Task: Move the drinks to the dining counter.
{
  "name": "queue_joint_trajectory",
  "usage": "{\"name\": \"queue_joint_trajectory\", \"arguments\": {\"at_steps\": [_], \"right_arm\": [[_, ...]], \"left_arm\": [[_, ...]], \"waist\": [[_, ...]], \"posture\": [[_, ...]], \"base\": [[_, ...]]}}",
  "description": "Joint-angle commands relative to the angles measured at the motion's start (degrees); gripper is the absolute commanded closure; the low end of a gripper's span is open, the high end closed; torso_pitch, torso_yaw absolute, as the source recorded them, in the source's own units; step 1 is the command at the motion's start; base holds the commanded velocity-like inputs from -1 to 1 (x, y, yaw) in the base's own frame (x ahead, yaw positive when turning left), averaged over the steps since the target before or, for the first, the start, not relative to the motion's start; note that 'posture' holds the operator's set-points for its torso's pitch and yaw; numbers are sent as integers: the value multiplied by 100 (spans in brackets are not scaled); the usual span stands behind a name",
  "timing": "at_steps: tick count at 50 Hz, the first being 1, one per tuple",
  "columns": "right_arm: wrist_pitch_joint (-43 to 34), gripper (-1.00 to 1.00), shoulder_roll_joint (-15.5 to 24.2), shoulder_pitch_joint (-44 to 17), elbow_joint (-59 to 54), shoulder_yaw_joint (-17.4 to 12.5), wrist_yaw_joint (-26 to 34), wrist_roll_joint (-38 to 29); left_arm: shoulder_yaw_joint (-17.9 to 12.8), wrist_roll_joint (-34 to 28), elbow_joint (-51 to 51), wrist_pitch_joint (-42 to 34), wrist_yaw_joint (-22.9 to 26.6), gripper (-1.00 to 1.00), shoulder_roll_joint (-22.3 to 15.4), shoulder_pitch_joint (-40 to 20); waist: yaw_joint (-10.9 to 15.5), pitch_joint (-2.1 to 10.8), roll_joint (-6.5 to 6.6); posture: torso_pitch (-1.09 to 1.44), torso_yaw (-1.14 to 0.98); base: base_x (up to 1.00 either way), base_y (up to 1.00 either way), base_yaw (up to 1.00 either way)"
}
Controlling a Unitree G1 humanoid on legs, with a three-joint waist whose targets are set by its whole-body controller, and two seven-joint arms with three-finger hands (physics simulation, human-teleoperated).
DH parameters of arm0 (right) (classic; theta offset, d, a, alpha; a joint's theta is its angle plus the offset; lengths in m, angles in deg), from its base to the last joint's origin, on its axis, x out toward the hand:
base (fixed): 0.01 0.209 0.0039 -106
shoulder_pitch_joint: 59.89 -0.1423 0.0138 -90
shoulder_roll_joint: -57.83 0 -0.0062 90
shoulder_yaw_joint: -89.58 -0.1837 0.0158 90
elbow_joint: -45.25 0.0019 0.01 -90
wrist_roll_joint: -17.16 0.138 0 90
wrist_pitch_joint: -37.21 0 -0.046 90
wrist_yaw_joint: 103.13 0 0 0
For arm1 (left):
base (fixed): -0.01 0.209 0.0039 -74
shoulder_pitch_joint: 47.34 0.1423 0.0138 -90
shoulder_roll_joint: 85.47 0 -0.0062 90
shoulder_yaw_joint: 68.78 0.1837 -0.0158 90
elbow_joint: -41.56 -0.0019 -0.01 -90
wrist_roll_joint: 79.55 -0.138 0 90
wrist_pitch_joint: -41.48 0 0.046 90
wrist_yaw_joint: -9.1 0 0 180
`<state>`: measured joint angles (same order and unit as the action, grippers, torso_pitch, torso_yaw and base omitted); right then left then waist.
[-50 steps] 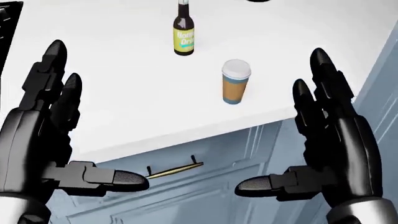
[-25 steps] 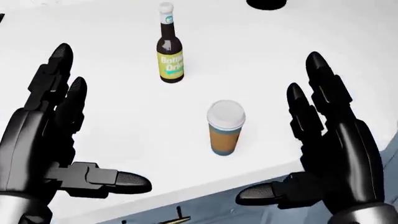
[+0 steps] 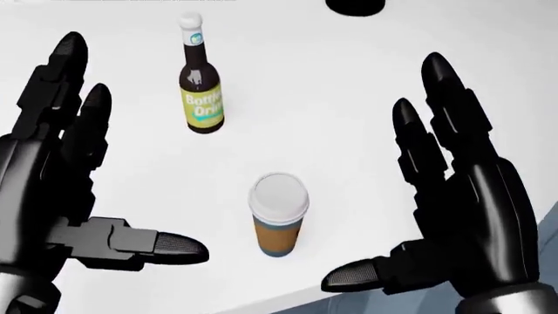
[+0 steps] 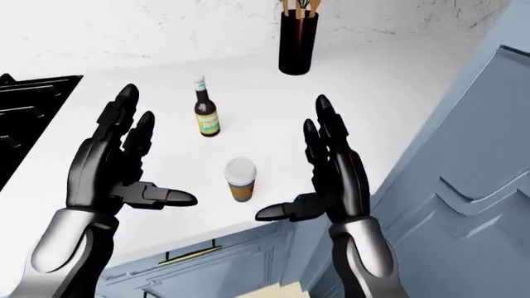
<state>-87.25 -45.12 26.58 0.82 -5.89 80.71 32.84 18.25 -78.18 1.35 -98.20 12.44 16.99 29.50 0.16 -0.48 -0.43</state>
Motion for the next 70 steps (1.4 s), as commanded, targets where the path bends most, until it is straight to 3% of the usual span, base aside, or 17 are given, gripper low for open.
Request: {"name": "queue_joint_trajectory", "arguments": {"at_steps": [1,9,19,30,38,48,49,50,53,60,63,65,70], "right_arm": [[96,-100,19,-182,151,16,-23,-52],[152,-100,-58,-515,-261,644,-16,-885],[536,-100,-147,-399,-574,998,280,-2116],[1213,-100,-383,-450,-1549,1162,355,-2392],[1446,-100,-512,-479,-1888,1390,364,-2527],[1571,-98,-606,-666,-2315,1446,369,-2620],[1583,-87,-607,-668,-2326,1453,372,-2632],[1568,-62,-609,-665,-2298,1457,383,-2639],[1536,-28,-623,-669,-2241,1471,397,-2657],[1536,19,-648,-642,-2173,1587,399,-2785],[1555,56,-658,-637,-2180,1606,416,-2835],[1511,95,-662,-641,-2107,1594,435,-2854],[1254,100,-643,-652,-1719,1531,484,-2846]], "left_arm": [[3,13,173,101,-6,-100,-16,-105],[-90,94,247,60,-5,-100,-40,-100],[-120,190,363,-50,-68,-100,-65,-137],[-68,131,265,53,-50,-100,-59,-104],[-76,119,224,136,-35,-100,-43,-66],[-69,120,221,162,-21,-100,-45,-32],[-66,119,232,151,-23,-100,-44,-32],[-58,115,245,139,-24,-100,-45,-29],[-37,100,242,144,-24,-100,-39,-21],[-43,86,208,221,1,-100,-23,22],[-48,91,201,228,6,-100,-22,34],[-24,78,181,270,2,-100,-13,63],[-11,60,188,244,6,-100,-11,48]], "waist": [[1,91,4],[0,84,15],[10,51,33],[-6,42,59],[-2,43,73],[-5,69,73],[-2,71,72],[0,72,72],[8,77,71],[14,88,74],[7,98,76],[6,104,76],[21,119,76]], "posture": [[0,0],[0,0],[0,0],[0,0],[0,0],[0,0],[0,0],[0,0],[0,0],[0,0],[0,0],[0,0],[0,0]], "base": [[0,0,0],[0,0,0],[0,0,0],[0,0,0],[0,0,0],[0,0,0],[0,0,0],[0,0,0],[0,0,0],[0,0,0],[0,0,0],[0,0,0],[0,0,0]]}}
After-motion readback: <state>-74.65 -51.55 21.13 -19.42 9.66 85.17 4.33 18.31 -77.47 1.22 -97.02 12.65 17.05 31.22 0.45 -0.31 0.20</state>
